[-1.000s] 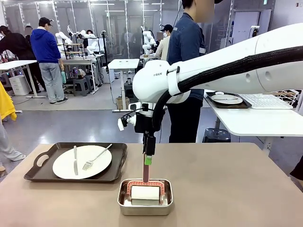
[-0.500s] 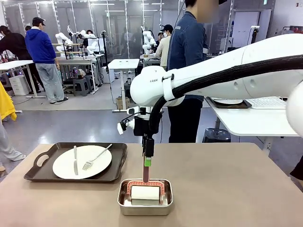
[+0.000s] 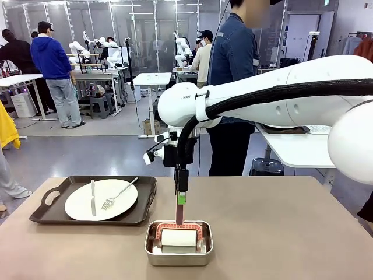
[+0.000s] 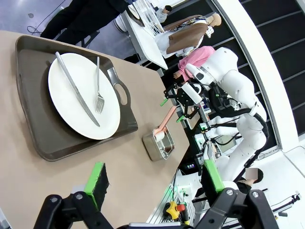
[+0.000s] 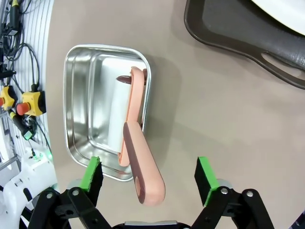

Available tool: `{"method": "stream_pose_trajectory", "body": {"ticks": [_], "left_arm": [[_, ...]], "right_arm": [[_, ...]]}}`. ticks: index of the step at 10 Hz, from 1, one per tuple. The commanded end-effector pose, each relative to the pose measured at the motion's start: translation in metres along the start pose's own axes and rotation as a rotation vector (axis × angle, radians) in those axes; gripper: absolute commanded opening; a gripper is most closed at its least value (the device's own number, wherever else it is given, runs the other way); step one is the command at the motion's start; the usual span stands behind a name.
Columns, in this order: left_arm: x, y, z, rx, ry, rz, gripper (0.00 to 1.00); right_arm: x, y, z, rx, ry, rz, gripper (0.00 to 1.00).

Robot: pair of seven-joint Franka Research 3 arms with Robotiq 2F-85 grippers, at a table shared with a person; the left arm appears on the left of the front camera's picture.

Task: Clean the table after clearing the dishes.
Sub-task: When the left (or right) Handle tray is removed, use the left hand (or right hand) to clean the left (or right) side of the table with the Lint Roller.

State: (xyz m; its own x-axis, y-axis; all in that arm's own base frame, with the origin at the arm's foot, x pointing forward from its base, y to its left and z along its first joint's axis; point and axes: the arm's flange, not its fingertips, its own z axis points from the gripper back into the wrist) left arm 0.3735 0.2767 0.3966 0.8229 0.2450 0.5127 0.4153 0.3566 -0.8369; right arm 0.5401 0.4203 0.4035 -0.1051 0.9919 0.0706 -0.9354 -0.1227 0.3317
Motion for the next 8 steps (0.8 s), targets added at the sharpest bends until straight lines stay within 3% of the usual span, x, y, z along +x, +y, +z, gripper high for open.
{"method": "stream_pose_trajectory", "body": {"ticks": [1, 2, 3, 6, 8], "left_arm": [[-0.0026, -0.0016, 0.0026, -0.001, 0.009, -0.010, 1.00], [-0.0026, -0.0016, 0.0026, -0.001, 0.009, -0.010, 1.00], [-0.0026, -0.0016, 0.0026, -0.001, 0.009, -0.010, 1.00], [-0.0026, -0.0016, 0.0026, -0.001, 0.009, -0.010, 1.00], [-0.0026, -0.0016, 0.0026, -0.001, 0.009, -0.010, 1.00]], "right_arm": [[0.0097, -0.0044, 0.0028, 0.009, 0.037, -0.018, 0.41], [0.0102, -0.0051, 0.0012, 0.018, 0.041, -0.018, 0.16], [0.0080, -0.0053, -0.0010, 0.027, 0.031, -0.023, 0.00], [0.0063, -0.0059, -0.0065, 0.072, 0.041, -0.029, 0.04], [0.0050, -0.0029, -0.0021, 0.074, 0.044, -0.028, 0.00]]}}
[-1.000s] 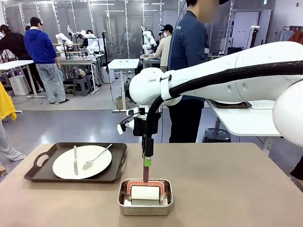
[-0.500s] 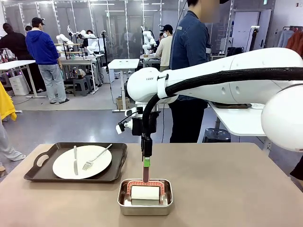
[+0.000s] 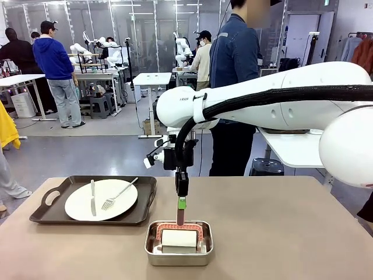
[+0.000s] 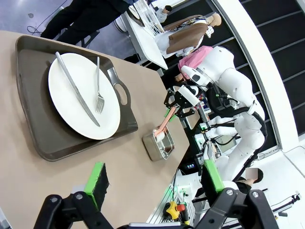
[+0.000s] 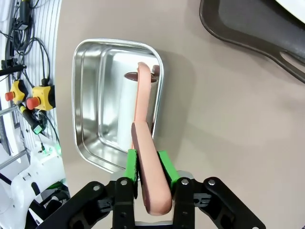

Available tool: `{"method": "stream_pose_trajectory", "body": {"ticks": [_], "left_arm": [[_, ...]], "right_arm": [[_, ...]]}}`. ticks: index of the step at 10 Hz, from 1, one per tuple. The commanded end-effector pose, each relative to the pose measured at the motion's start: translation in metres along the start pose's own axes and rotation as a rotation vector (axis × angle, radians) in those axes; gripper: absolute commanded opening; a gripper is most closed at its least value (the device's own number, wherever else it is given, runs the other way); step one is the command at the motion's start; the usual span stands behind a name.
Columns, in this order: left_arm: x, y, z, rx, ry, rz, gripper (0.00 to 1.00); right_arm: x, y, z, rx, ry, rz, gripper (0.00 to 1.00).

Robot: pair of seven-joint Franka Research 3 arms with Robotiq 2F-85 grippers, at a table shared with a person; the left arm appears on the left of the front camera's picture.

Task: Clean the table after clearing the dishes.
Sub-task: When the left (or right) Handle tray is removed, use the left hand (or right hand) to clean the left (or right) side of the table with the Lint Roller.

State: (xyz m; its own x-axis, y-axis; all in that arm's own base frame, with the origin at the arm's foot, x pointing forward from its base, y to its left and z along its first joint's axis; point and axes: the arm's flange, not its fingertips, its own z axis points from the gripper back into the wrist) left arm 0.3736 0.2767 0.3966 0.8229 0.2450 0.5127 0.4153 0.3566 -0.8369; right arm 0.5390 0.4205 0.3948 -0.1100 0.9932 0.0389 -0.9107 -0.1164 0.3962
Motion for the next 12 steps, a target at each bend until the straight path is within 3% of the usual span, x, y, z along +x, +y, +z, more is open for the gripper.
{"method": "stream_pose_trajectory", "body": {"ticks": [1, 4, 5, 9, 12], "left_arm": [[-0.003, -0.002, 0.003, -0.001, 0.009, -0.010, 1.00], [-0.003, -0.002, 0.003, -0.001, 0.009, -0.010, 1.00], [-0.003, -0.002, 0.003, -0.001, 0.009, -0.010, 1.00], [-0.003, -0.002, 0.003, -0.001, 0.009, -0.010, 1.00], [-0.003, -0.002, 0.003, -0.001, 0.009, -0.010, 1.00]], "right_arm": [[0.007, 0.004, 0.011, -0.001, 0.024, -0.020, 0.00], [-0.006, 0.048, 0.030, -0.055, 0.032, -0.091, 0.00], [-0.026, 0.071, 0.041, -0.081, -0.004, -0.158, 0.11], [-0.135, 0.140, 0.068, -0.218, -0.287, -0.619, 0.11], [-0.178, 0.172, 0.078, -0.202, -0.424, -0.971, 0.11]]}}
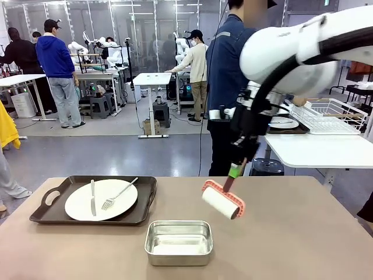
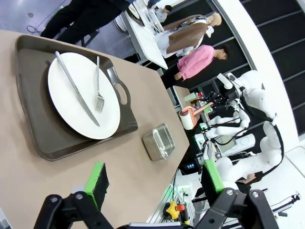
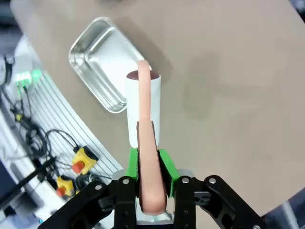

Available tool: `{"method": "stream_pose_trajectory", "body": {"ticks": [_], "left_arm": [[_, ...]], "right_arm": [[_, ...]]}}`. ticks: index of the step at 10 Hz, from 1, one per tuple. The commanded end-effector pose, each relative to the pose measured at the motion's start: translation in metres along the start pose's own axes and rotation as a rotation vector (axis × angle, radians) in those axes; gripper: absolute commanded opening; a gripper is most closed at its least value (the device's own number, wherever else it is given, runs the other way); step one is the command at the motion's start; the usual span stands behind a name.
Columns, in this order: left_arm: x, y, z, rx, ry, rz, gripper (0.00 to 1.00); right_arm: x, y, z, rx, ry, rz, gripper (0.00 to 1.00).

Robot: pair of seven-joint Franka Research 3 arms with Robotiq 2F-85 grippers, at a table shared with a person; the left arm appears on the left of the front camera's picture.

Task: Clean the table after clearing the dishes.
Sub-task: When the left (or right) Handle tray is removed, use the left hand (or right hand) to clean the left (or right) side of the table with the Lint Roller.

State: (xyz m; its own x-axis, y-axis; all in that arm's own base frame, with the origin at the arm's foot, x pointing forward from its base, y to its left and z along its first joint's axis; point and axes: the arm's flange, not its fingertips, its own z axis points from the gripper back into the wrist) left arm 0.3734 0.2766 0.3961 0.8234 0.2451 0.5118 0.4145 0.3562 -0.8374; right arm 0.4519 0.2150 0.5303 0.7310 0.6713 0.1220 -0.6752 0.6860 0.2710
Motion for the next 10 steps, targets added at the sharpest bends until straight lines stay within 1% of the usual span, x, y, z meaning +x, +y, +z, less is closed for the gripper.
{"method": "stream_pose_trajectory", "body": {"ticks": [1, 2, 3, 4, 7, 8, 9, 10], "left_arm": [[-0.002, -0.002, 0.003, -0.001, 0.008, -0.011, 1.00], [-0.002, -0.002, 0.003, -0.001, 0.008, -0.011, 1.00], [-0.002, -0.002, 0.003, -0.001, 0.008, -0.011, 1.00], [-0.002, -0.002, 0.003, -0.001, 0.008, -0.011, 1.00], [-0.002, -0.002, 0.003, -0.001, 0.008, -0.011, 1.00], [-0.002, -0.002, 0.003, -0.001, 0.008, -0.011, 1.00], [-0.002, -0.002, 0.003, -0.001, 0.008, -0.011, 1.00], [-0.002, -0.002, 0.003, -0.001, 0.008, -0.011, 1.00]], "right_arm": [[-0.010, 0.011, -0.001, 0.013, -0.049, -0.212, 0.11], [-0.008, 0.009, 0.000, 0.035, -0.035, -0.249, 0.11], [-0.007, 0.007, 0.001, 0.023, -0.068, -0.276, 0.11], [-0.017, 0.000, 0.003, 0.003, -0.017, -0.187, 0.11], [-0.017, 0.000, 0.003, 0.003, -0.017, -0.187, 0.11], [-0.015, 0.001, 0.002, 0.008, -0.021, -0.220, 0.22], [-0.024, -0.017, -0.013, 0.046, -0.099, -0.318, 0.22], [-0.038, -0.029, -0.019, 0.075, -0.139, -0.356, 0.22]]}}
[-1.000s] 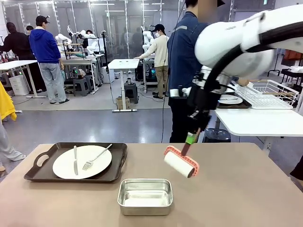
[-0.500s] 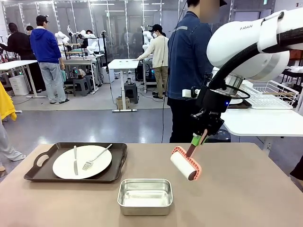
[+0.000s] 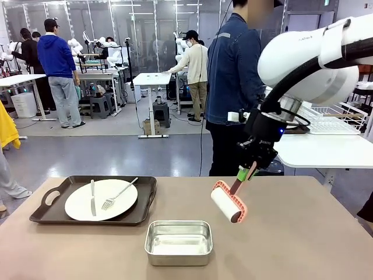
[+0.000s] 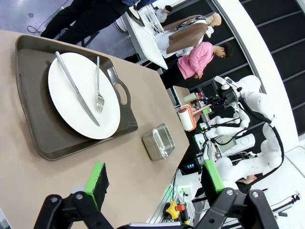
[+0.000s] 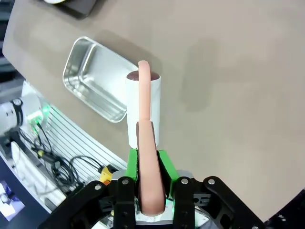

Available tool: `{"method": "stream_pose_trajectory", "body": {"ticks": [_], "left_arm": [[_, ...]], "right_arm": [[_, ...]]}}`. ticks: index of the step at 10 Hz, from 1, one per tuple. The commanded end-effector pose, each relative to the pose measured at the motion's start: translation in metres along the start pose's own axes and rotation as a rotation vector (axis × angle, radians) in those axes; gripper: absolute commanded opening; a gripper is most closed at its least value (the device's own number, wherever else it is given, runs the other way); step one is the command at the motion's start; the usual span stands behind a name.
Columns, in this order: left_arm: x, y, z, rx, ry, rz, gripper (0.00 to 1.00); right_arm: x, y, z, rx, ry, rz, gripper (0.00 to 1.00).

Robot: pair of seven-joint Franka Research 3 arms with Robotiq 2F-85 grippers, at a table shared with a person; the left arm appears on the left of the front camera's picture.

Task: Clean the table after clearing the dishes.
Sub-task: When the left (or right) Handle tray is removed, use the left hand (or right hand) to clean the left (or right) side of the table with the Lint Roller.

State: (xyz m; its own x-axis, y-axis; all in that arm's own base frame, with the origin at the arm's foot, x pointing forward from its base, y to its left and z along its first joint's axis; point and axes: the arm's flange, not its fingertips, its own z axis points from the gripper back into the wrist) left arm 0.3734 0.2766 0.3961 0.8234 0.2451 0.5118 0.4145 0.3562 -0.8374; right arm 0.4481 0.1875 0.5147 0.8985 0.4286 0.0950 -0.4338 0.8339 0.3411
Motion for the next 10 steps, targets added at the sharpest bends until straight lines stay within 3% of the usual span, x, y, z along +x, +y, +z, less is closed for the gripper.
{"method": "stream_pose_trajectory", "body": {"ticks": [1, 2, 4, 7, 10], "left_arm": [[-0.002, -0.002, 0.003, -0.001, 0.008, -0.011, 1.00], [-0.002, -0.002, 0.003, -0.001, 0.008, -0.011, 1.00], [-0.002, -0.002, 0.003, -0.001, 0.008, -0.011, 1.00], [-0.002, -0.002, 0.003, -0.001, 0.008, -0.011, 1.00], [-0.002, -0.002, 0.003, -0.001, 0.008, -0.011, 1.00]], "right_arm": [[-0.015, -0.021, -0.014, 0.057, -0.077, -0.085, 0.22], [-0.012, -0.025, -0.019, 0.101, -0.066, -0.055, 0.22], [-0.006, -0.052, -0.031, 0.151, -0.050, -0.143, 0.22], [0.013, -0.079, -0.064, 0.248, -0.105, -0.225, 0.22], [0.027, -0.091, -0.082, 0.213, -0.097, -0.230, 0.22]]}}
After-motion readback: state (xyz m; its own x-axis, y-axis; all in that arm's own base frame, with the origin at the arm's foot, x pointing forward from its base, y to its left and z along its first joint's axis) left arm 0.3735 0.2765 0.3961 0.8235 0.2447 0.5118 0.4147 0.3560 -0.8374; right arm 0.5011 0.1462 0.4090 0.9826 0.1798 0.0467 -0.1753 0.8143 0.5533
